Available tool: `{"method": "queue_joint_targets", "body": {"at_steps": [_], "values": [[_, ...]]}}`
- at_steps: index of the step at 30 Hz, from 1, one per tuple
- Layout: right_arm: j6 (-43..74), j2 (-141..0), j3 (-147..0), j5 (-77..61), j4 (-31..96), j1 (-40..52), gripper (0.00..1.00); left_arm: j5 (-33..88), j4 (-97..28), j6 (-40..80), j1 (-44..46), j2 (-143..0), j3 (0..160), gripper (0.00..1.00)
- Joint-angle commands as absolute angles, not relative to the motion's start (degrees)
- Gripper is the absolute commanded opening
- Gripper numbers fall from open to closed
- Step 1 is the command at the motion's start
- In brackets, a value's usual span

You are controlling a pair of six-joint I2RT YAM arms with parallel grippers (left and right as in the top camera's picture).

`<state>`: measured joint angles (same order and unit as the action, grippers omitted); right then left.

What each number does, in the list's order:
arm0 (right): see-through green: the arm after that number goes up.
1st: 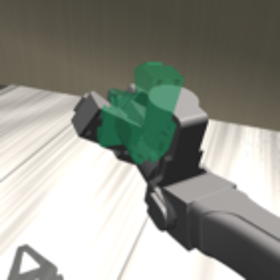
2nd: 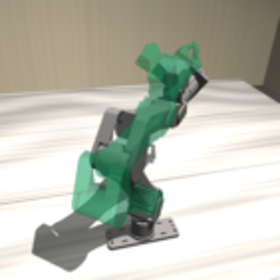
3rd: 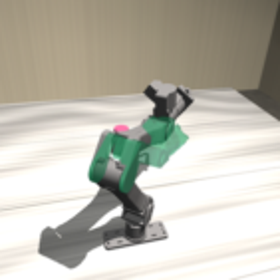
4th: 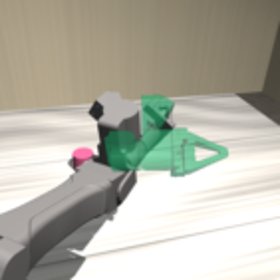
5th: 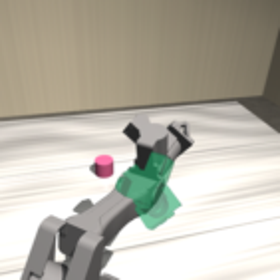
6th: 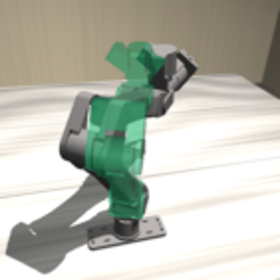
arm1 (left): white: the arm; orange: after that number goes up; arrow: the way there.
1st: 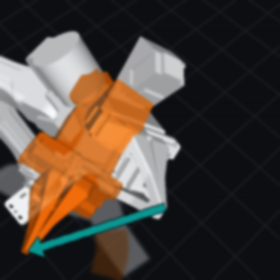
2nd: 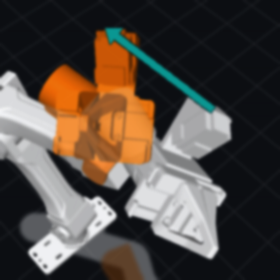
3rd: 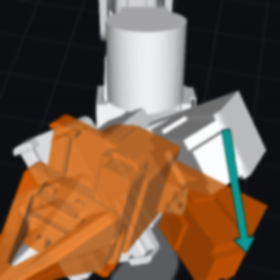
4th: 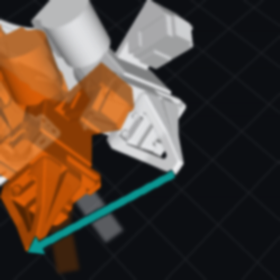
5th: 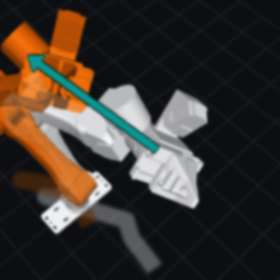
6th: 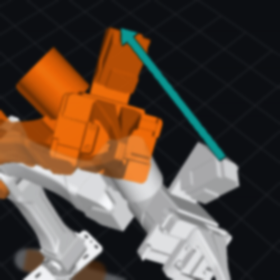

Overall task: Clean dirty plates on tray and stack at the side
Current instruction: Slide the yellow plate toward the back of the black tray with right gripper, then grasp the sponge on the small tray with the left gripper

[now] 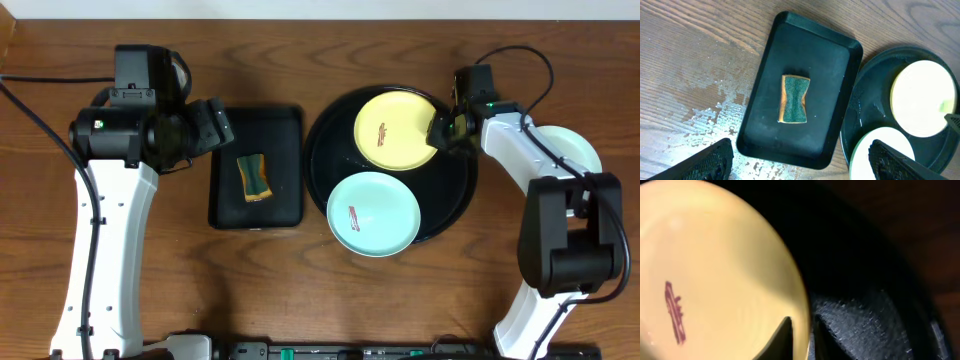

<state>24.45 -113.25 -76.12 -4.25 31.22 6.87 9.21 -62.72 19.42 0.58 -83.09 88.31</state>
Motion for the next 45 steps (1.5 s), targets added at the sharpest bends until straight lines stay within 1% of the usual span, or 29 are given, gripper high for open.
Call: {"method": "queue_joint_targets", "body": {"at_steps": [1, 4, 6, 10, 12, 13, 14, 17, 18, 23, 27, 30, 32, 33, 38, 39, 40, 42, 44, 45], "values": [[12.12, -110.96, -78.19, -3.73, 32.12, 7.05, 0.28, 10.11, -62.76, 18.90, 0.34, -82.83, 88.95, 0.88], [4.08, -109.73, -82.76, -5.17, 37.47, 6.76, 0.30, 10.04, -62.74, 18.87, 0.91, -83.13, 88.95, 0.88], [0.10, -109.80, -88.75, -6.09, 44.14, 6.33, 0.30, 9.39, -62.57, 18.83, 1.98, -83.99, 88.88, 0.87], [-0.97, -109.80, -93.06, -8.73, 48.75, 5.54, 0.31, 7.42, -60.90, 18.24, 3.55, -86.67, 87.48, 0.86], [-0.93, -109.80, -93.73, -11.94, 49.56, 5.28, 0.35, 5.32, -60.25, 18.24, 4.14, -89.36, 86.11, 0.83], [-0.67, -109.80, -93.73, -13.30, 49.56, 5.30, 0.36, 5.76, -59.90, 18.28, 4.40, -91.83, 85.27, 0.79], [-0.58, -109.80, -93.71, -13.89, 49.58, 5.30, 0.37, 6.02, -59.86, 18.26, 4.60, -93.34, 84.97, 0.77], [0.40, -109.80, -93.71, -14.02, 49.58, 5.30, 0.38, 6.00, -59.70, 18.39, 5.45, -99.77, 84.60, 0.64], [0.40, -109.80, -93.71, -14.00, 49.58, 5.32, 0.38, 6.00, -59.61, 18.90, 5.63, -101.80, 84.60, 0.62], [1.69, -109.80, -93.71, -14.00, 49.52, 5.34, 0.39, 7.46, -54.04, 21.65, 6.24, -111.53, 84.60, 0.61], [1.72, -109.80, -93.71, -14.00, 50.06, 5.34, 0.39, 10.11, -50.68, 21.67, 6.57, -117.36, 84.60, 0.52], [1.72, -109.80, -93.71, -14.00, 50.33, 5.34, 0.39, 9.63, -49.43, 21.23, 7.18, -120.20, 84.60, 0.36], [2.20, -109.80, -93.71, -14.00, 50.24, 5.34, 0.39, 9.65, -48.07, 21.23, 7.51, -121.97, 84.60, 0.14], [2.74, -109.80, -93.71, -14.00, 50.15, 5.34, 0.39, 9.69, -47.27, 21.26, 7.60, -122.76, 84.60, 0.08], [2.74, -109.80, -93.71, -14.00, 50.37, 5.34, 0.39, 9.67, -49.50, 18.92, 7.46, -121.25, 86.67, 0.08], [2.74, -109.80, -93.71, -14.00, 50.37, 5.34, 0.39, 9.67, -50.59, 18.15, 7.46, -120.55, 87.59, 0.14], [2.74, -109.80, -93.71, -14.00, 50.35, 5.34, 0.39, 9.67, -51.90, 17.56, 7.46, -119.50, 88.53, 0.30], [2.74, -109.80, -93.71, -14.00, 50.37, 5.34, 0.39, 9.65, -53.95, 17.58, 7.46, -117.10, 88.97, 0.50], [2.74, -109.80, -93.71, -14.00, 50.41, 5.34, 0.39, 9.65, -55.55, 17.58, 7.46, -115.74, 88.97, 0.56], [2.74, -109.80, -93.71, -14.00, 50.41, 5.34, 0.39, 9.65, -56.58, 17.58, 7.46, -115.33, 88.97, 0.56]]}}
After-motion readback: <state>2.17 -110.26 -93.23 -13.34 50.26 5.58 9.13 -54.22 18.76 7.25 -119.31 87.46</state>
